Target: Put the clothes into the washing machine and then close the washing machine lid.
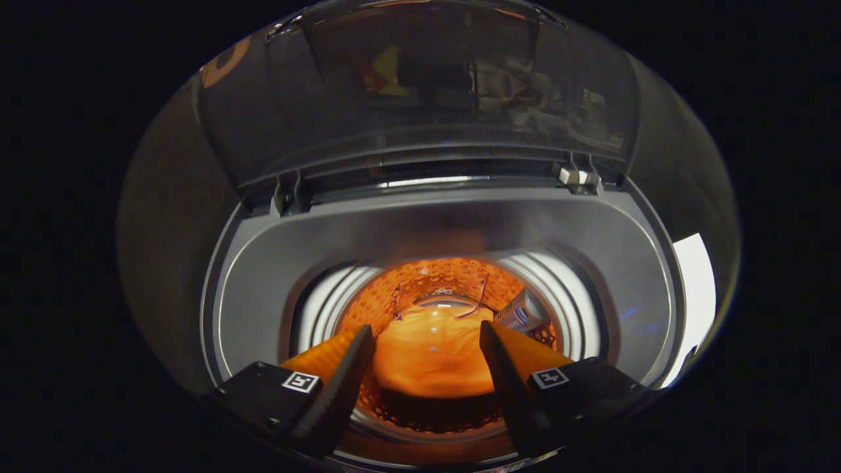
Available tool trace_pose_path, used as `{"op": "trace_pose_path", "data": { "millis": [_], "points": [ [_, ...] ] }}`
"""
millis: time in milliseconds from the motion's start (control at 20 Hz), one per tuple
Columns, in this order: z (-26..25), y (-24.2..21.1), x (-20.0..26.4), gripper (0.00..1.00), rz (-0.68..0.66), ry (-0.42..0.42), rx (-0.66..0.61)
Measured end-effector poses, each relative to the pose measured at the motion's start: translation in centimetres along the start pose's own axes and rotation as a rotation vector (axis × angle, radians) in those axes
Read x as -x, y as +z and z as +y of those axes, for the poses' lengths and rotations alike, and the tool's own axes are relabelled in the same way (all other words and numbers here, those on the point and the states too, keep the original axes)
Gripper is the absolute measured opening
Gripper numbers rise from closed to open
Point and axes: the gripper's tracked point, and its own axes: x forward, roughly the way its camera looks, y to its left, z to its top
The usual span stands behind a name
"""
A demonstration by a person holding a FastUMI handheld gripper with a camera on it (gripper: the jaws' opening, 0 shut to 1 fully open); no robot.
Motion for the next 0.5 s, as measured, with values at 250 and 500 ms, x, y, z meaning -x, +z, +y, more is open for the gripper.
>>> {"op": "trace_pose_path", "data": {
  "millis": [250, 500],
  "points": [
    [0.2, 0.2, 1.5, 0.99, -0.042, -0.001, 0.0],
    [1.1, 3.2, 7.2, 0.99, -0.203, 0.014, -0.029]
  ]
}}
